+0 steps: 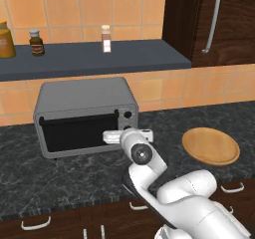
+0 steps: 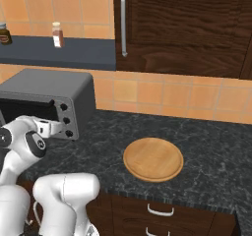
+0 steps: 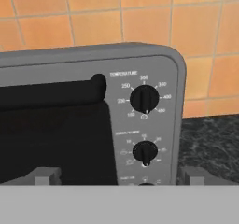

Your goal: Pick up the kebab skewer and baguette bread, and place them inside the toaster oven. Close the toaster oven door and start by setting the timer.

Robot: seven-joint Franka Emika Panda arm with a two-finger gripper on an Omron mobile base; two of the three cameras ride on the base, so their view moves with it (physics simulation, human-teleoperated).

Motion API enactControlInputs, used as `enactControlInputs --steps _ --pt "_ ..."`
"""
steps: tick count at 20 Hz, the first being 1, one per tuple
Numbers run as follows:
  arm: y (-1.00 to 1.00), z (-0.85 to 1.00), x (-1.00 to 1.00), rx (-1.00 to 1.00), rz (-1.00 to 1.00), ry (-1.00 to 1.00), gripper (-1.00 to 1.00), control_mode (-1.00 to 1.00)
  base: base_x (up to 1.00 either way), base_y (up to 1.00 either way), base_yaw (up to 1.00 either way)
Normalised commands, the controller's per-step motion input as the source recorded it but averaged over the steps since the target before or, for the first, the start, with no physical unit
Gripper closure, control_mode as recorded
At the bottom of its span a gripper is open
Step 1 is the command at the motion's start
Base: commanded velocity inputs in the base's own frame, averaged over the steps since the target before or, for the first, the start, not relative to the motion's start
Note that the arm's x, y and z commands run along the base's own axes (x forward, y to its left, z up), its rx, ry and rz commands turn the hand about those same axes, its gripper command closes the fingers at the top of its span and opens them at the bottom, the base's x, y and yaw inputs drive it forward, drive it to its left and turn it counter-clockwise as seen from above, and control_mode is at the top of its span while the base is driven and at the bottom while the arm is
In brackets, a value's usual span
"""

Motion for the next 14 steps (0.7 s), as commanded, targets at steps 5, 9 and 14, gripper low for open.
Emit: enactControlInputs --steps 5,9,14 --pt "-0.44 -0.64 0.14 0.0 0.06 -0.17 -1.0 -1.0 0.0 0.0 0.0" --pt "-0.75 -0.32 0.25 0.0 0.0 -0.02 -1.0 -1.0 0.0 0.0 0.0" --pt "-0.71 -0.2 0.27 0.0 0.01 0.0 -1.0 -1.0 0.0 0.0 0.0"
